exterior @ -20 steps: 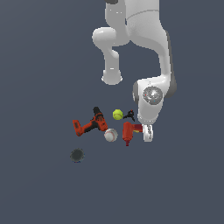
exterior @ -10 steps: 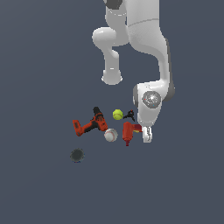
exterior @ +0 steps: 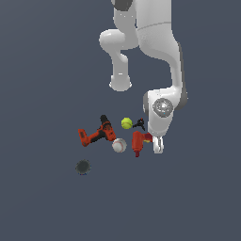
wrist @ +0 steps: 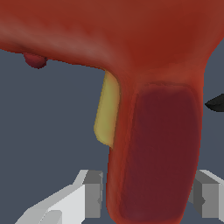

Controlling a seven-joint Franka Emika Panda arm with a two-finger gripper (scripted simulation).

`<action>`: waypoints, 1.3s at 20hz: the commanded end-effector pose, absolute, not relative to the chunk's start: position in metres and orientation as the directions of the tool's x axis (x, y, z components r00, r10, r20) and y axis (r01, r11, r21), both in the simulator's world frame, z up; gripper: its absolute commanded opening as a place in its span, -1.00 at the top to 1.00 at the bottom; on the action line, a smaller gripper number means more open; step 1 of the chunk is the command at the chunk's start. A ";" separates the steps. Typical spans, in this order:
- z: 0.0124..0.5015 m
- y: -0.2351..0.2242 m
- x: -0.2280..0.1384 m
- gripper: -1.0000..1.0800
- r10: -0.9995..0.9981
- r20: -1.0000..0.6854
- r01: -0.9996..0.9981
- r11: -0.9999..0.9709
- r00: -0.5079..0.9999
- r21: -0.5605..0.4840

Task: Pick up a designated object from a clutter of objects.

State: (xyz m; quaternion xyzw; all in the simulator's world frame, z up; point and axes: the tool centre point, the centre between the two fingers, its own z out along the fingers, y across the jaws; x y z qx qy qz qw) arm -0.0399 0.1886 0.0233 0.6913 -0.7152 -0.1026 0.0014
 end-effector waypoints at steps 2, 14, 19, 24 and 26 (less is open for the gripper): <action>0.023 0.189 -0.040 1.00 -0.989 -0.140 -0.988 0.023 -0.044 0.150; 0.055 0.172 -0.035 1.00 -0.989 -0.140 -0.989 0.023 -0.045 0.149; 0.091 0.153 -0.030 1.00 -0.989 -0.140 -0.989 0.023 -0.045 0.149; 0.138 0.128 -0.023 1.00 -0.989 -0.140 -0.989 0.024 -0.045 0.149; 0.159 0.117 -0.020 1.00 -0.989 -0.140 -0.988 0.024 -0.045 0.149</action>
